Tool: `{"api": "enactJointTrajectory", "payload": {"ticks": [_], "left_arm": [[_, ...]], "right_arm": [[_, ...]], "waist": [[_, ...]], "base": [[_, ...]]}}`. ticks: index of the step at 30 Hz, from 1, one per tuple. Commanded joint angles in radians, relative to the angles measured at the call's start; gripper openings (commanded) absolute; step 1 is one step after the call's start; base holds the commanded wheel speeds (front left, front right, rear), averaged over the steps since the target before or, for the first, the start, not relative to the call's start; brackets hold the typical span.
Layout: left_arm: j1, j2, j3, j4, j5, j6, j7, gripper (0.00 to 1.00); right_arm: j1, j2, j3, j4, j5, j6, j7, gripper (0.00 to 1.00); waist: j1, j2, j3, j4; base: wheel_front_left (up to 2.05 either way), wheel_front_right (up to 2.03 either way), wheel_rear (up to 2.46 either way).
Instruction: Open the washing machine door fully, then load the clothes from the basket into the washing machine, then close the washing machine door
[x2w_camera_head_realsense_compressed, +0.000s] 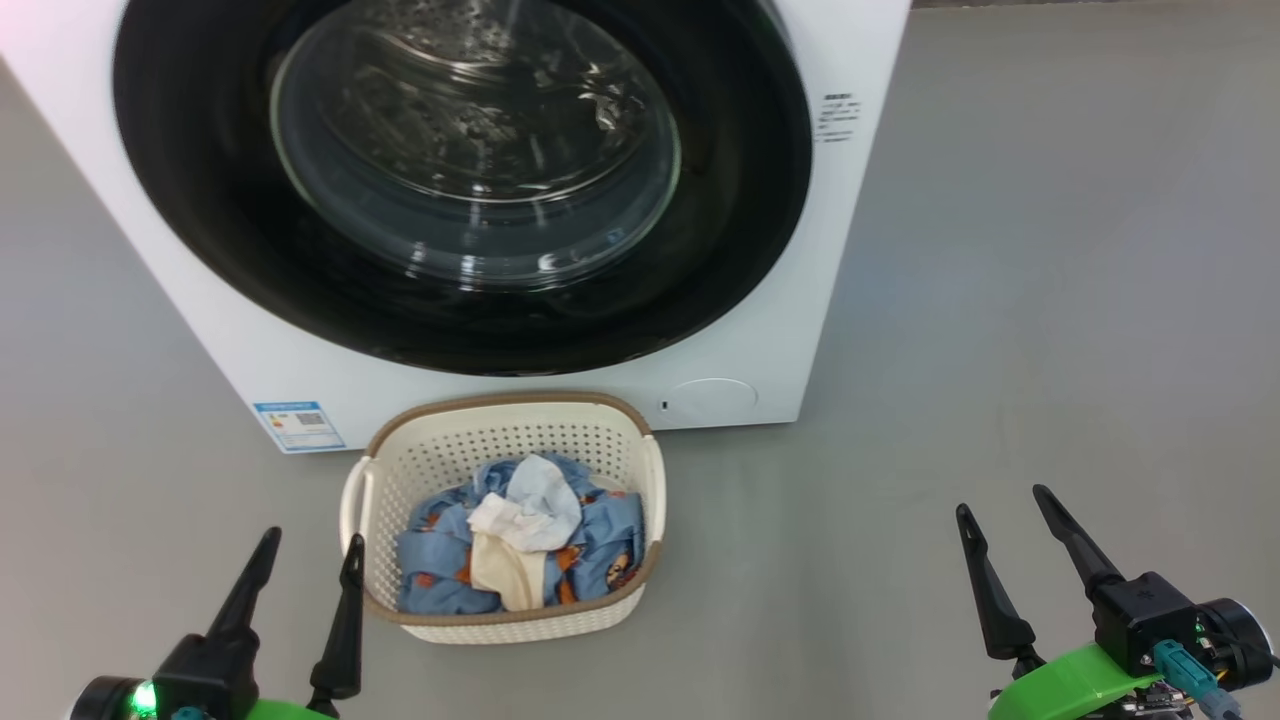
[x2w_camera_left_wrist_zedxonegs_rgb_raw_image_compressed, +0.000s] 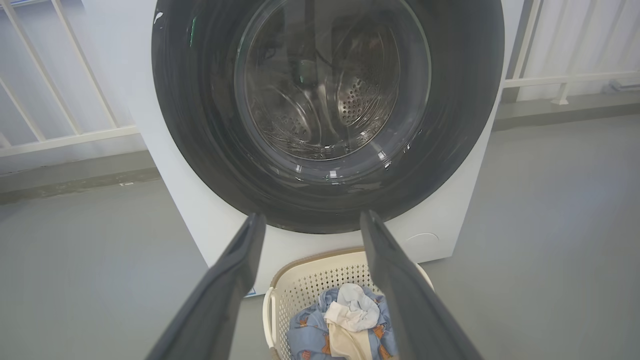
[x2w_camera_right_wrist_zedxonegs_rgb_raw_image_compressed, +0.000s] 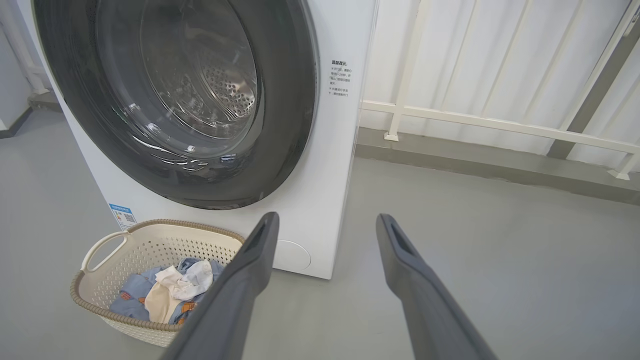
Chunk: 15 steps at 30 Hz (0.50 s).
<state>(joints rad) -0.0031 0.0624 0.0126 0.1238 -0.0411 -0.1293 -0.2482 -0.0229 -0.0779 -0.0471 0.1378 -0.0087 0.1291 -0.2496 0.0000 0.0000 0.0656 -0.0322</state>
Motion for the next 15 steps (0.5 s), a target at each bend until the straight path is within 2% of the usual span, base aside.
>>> {"api": "enactJointTrajectory", "payload": {"ticks": [1,7,15], "left_arm": [[-0.039,0.011,0.039,-0.033,-0.016,-0.001,-0.014,1.0],[-0.041,0.006,0.046,-0.041,-0.017,-0.001,-0.014,1.0],[-0.039,0.001,0.053,-0.034,-0.017,-0.001,-0.014,1.0]], "right_arm": [[-0.042,-0.003,0.023,-0.026,-0.001,0.002,-0.012,1.0],[-0.045,-0.001,0.024,-0.028,0.0,0.002,-0.012,1.0],[-0.046,-0.001,0.022,-0.031,0.0,0.002,-0.012,1.0]], "waist": [[0.0,0.0,0.002,-0.001],[0.0,0.0,0.007,-0.003],[0.0,0.0,0.006,-0.004]], "base": [[0.77,0.77,-1.54],[0.49,0.49,-0.99],[0.05,0.05,-0.1]]}}
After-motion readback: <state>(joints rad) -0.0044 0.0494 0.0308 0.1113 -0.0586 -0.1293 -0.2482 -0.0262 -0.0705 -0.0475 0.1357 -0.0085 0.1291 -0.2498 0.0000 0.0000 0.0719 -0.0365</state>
